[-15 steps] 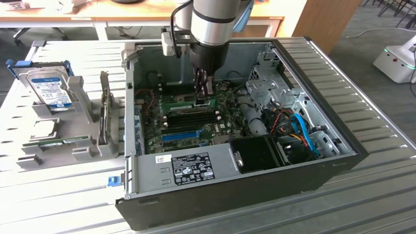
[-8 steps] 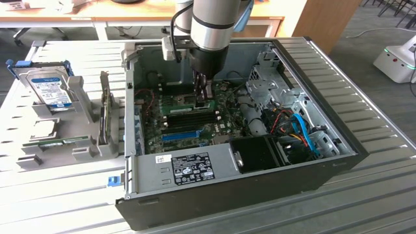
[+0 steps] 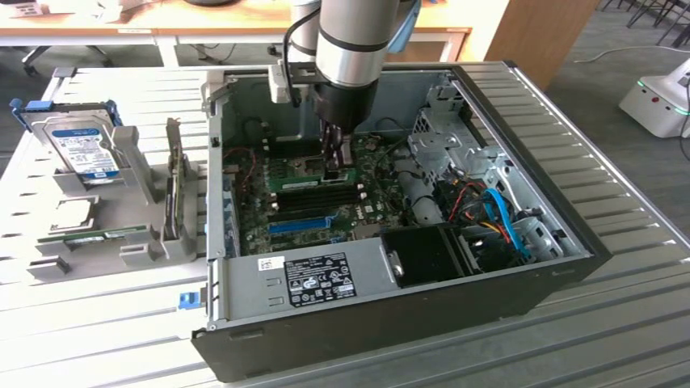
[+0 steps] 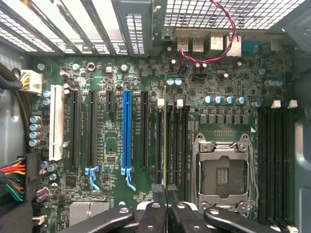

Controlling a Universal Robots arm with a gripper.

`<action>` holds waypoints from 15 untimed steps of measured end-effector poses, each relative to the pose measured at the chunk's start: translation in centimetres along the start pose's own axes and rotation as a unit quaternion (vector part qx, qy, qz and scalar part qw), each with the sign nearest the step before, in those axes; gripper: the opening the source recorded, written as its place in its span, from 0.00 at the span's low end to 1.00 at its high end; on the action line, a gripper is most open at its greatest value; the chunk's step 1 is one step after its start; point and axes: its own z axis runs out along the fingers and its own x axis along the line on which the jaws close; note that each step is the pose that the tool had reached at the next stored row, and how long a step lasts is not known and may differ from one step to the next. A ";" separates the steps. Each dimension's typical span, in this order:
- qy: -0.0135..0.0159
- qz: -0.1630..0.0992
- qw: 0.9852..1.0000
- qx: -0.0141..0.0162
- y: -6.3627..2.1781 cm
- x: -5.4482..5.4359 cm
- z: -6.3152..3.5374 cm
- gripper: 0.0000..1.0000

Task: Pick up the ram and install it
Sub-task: 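Insert the ram into the slot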

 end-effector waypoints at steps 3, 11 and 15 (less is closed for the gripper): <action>0.000 0.001 1.000 0.000 0.00 0.0 0.01 0.11; 0.000 0.008 1.000 0.000 -0.02 0.0 0.07 0.11; 0.000 0.008 1.000 0.000 -0.29 0.0 0.06 0.11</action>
